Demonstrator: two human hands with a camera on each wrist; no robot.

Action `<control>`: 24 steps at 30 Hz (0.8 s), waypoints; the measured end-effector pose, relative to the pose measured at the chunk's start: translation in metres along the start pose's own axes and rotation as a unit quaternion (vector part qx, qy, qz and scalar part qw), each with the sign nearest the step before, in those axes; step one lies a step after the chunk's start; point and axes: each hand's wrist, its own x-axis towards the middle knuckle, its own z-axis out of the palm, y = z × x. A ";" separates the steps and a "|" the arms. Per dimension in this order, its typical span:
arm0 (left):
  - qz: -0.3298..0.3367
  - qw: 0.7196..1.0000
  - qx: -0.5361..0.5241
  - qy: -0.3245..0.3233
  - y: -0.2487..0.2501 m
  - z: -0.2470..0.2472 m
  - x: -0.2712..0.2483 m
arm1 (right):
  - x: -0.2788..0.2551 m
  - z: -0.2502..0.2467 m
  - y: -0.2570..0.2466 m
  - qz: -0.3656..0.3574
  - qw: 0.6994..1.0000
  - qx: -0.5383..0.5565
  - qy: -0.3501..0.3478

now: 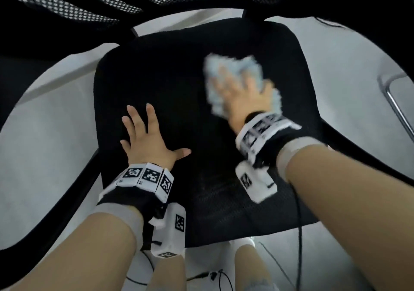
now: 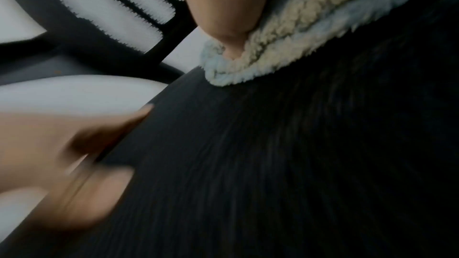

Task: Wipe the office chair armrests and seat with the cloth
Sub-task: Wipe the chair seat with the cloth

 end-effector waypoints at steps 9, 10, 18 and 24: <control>-0.008 1.000 0.004 0.009 0.001 0.004 0.003 | -0.022 0.024 -0.057 -0.106 0.994 -0.006 -0.018; -0.006 1.000 0.003 0.007 0.001 0.004 0.002 | -0.030 0.029 -0.055 -0.157 0.987 -0.016 -0.025; 0.006 1.000 0.009 0.010 -0.001 0.003 0.002 | -0.015 0.021 -0.035 0.114 0.984 0.097 0.096; 0.016 1.000 0.004 0.006 -0.006 0.002 0.001 | -0.050 0.043 -0.055 -0.132 0.991 0.027 -0.001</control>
